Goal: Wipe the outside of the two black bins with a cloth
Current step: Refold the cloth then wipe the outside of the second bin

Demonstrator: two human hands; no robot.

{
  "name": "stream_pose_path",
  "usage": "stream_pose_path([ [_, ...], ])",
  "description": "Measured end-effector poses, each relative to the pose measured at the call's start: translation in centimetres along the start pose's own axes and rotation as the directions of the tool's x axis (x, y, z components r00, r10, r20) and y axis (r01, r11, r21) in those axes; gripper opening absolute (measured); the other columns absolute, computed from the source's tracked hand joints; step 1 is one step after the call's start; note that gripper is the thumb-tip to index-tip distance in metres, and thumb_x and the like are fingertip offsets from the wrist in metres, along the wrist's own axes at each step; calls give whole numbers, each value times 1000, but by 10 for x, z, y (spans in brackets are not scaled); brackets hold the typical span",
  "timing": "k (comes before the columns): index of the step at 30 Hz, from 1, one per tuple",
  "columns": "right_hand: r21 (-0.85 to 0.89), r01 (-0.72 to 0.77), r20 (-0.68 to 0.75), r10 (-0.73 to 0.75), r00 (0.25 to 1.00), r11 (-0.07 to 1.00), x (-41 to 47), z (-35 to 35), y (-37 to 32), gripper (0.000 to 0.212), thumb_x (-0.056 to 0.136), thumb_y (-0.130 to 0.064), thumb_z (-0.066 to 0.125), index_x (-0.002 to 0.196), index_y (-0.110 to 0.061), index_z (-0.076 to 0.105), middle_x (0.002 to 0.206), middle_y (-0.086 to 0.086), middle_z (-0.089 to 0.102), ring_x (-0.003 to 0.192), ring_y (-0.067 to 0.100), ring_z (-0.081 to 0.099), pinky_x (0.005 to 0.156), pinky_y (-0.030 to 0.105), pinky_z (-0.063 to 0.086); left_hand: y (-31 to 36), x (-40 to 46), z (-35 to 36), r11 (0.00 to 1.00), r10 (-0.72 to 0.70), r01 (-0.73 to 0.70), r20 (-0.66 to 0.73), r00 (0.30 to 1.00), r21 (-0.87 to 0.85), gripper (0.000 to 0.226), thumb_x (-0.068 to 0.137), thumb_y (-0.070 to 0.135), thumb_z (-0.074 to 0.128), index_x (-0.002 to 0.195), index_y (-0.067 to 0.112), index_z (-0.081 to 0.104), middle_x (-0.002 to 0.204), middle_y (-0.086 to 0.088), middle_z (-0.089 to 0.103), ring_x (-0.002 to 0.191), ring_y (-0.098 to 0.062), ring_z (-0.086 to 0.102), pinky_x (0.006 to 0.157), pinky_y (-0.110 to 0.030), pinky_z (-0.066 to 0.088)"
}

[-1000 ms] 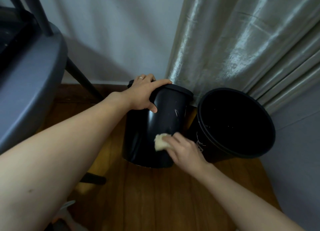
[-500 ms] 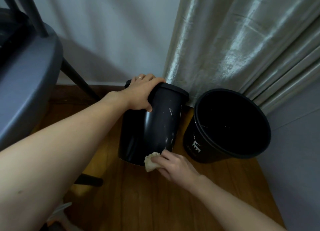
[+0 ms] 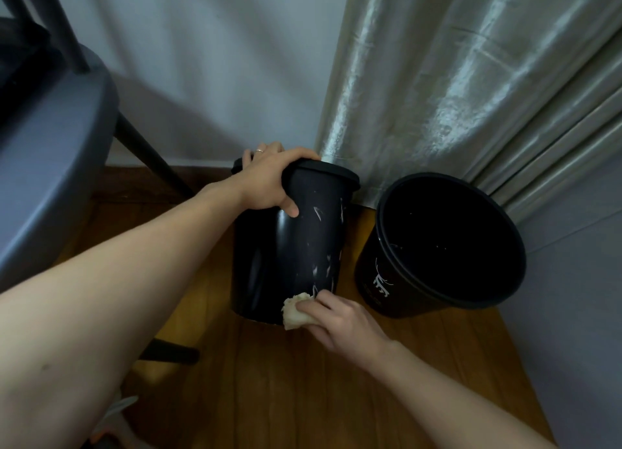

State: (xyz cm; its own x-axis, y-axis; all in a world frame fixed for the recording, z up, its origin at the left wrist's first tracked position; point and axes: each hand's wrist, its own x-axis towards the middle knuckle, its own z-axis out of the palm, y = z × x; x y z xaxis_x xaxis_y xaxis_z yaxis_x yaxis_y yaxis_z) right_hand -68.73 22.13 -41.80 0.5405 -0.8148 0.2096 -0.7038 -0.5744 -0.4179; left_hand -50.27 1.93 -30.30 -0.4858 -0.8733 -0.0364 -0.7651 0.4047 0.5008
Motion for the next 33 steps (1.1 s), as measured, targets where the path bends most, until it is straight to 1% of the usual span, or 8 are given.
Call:
stream_pose_path([
  [7,-61,73,68,-68,995,995,-7,-1,3,26,93,-28,53,117,-20,56,97,0,57,80,14,61,59,26,57,1,0,0,998,60,-61,21,998,34,96,57,33,90,135,49,36,110,5,38,113,-21,32,106,-45,20],
  [10,-102,95,36,-92,995,990,6,-5,4,25,94,-25,51,116,-16,58,96,3,58,79,17,62,55,31,58,1,-1,1,994,86,-88,27,996,59,99,58,34,90,139,46,35,112,6,38,117,-25,34,108,-48,19],
  [15,-126,-142,-214,113,970,982,50,-31,6,31,84,-13,72,114,-12,65,93,6,58,74,25,65,57,36,58,2,-4,2,992,94,-95,19,995,88,102,58,33,90,143,43,34,110,6,36,116,-26,35,106,-45,20],
  [18,-113,-240,-286,200,937,964,61,-38,5,30,87,-18,67,116,-13,64,93,7,57,72,25,63,55,37,57,5,-4,3,987,110,-113,35,993,113,102,59,32,89,144,42,32,109,6,34,116,-27,35,107,-45,20],
  [20,-122,-207,-261,170,950,971,53,-33,2,28,88,-20,64,115,-14,63,92,7,55,71,25,63,54,37,57,6,-4,3,984,116,-120,39,992,131,102,59,32,89,143,42,31,110,5,34,116,-27,35,107,-45,21],
  [24,-180,-43,-85,28,996,983,35,-22,-1,24,91,-23,54,112,-16,62,91,5,55,74,23,63,48,37,56,4,-4,4,982,116,-121,41,992,142,103,59,33,89,143,42,31,118,0,41,117,-28,36,105,-44,21],
  [26,-202,-35,-76,20,997,979,40,-27,0,26,91,-25,50,112,-17,62,90,5,56,74,24,64,46,39,55,6,-5,4,981,120,-125,41,992,152,103,59,33,89,144,42,30,121,-2,42,117,-28,35,105,-43,20],
  [33,-157,-308,-364,235,902,939,94,-71,11,34,83,-11,72,117,-10,66,90,12,58,64,34,62,50,38,51,9,-6,3,975,146,-152,51,988,164,99,63,31,85,144,41,29,114,1,38,114,-26,35,100,-40,19],
])
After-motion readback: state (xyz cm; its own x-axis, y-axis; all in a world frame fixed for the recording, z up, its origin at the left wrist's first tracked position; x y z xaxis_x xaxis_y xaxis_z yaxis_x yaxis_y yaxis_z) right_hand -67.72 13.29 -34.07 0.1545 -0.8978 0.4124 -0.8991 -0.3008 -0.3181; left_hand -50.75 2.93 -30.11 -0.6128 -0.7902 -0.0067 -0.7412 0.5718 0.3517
